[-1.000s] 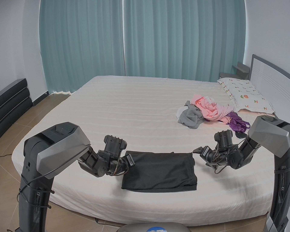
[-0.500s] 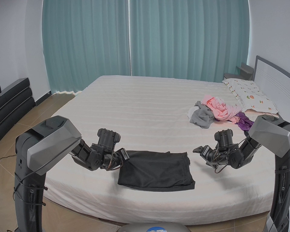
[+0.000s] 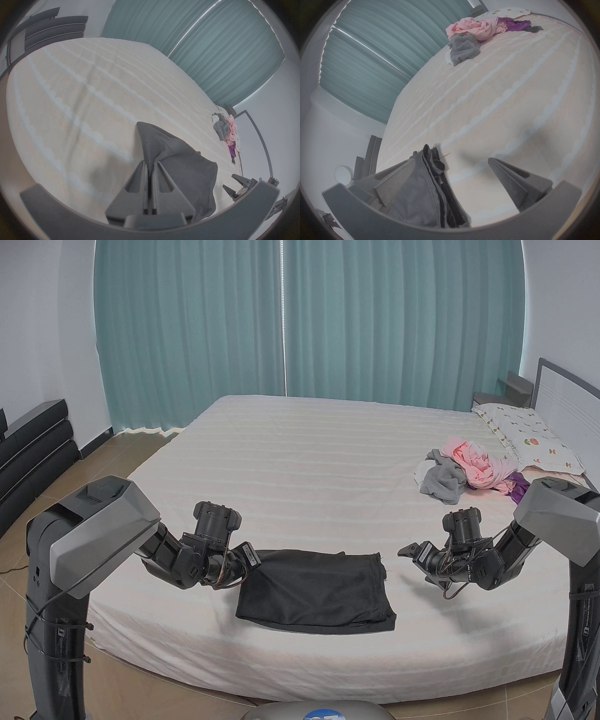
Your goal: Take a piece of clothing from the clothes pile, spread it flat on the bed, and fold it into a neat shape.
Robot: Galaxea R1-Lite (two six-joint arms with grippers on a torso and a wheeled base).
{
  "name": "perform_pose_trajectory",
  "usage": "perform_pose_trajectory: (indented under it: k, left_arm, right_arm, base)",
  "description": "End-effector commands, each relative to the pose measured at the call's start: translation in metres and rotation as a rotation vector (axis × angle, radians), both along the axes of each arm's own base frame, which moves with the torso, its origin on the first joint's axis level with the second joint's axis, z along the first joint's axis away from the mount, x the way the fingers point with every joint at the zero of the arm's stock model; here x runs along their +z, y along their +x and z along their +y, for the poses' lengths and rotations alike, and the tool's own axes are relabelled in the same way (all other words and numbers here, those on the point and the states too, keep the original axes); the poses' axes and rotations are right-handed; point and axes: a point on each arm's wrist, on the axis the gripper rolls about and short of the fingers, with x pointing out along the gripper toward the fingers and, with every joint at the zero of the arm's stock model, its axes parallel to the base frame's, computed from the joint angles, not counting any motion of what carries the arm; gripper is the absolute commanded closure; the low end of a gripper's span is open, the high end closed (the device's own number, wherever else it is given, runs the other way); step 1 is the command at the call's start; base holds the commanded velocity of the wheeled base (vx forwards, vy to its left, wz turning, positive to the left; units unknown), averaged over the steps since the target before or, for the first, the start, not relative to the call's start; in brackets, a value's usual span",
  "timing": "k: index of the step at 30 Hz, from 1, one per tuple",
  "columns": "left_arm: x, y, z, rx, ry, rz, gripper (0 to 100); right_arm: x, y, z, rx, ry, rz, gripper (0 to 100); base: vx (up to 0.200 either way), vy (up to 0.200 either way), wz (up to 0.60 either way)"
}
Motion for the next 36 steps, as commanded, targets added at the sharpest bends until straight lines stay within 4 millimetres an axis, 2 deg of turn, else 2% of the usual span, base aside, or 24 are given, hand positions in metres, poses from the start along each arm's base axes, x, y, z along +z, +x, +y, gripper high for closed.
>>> perform_pose_trajectory:
  k: [1, 13, 29, 30, 36]
  left_arm:
    - [0.0002, 0.0002, 0.001, 0.001, 0.001, -0.001, 100]
    - [-0.0004, 0.0062, 0.0087, 0.007, 0.012, -0.015, 100]
    - [0.0023, 0.0059, 0.0002, -0.008, -0.001, -0.028, 100]
    - [0.0027, 0.0057, 0.0003, -0.008, -0.001, -0.028, 0]
    - [0.0005, 0.0051, 0.0049, 0.022, -0.011, -0.014, 0]
  right_arm:
    - [0.0028, -0.0013, 0.0023, 0.005, 0.0, -0.006, 0]
    - [0.0037, -0.0022, 0.0048, 0.001, -0.012, -0.01, 0]
    - [0.0054, -0.0026, 0.0053, 0.004, -0.01, -0.014, 0]
    - [0.0054, -0.0026, 0.0053, 0.004, -0.01, -0.014, 0]
    - [0.008, -0.0076, 0.0053, 0.009, -0.01, -0.015, 0]
  base:
    - [0.0, 0.2, 0.0]
    - [0.0, 0.2, 0.0]
    - [0.0, 0.0, 0.0]
    - [0.0, 0.0, 0.0]
    - [0.0, 0.0, 0.0]
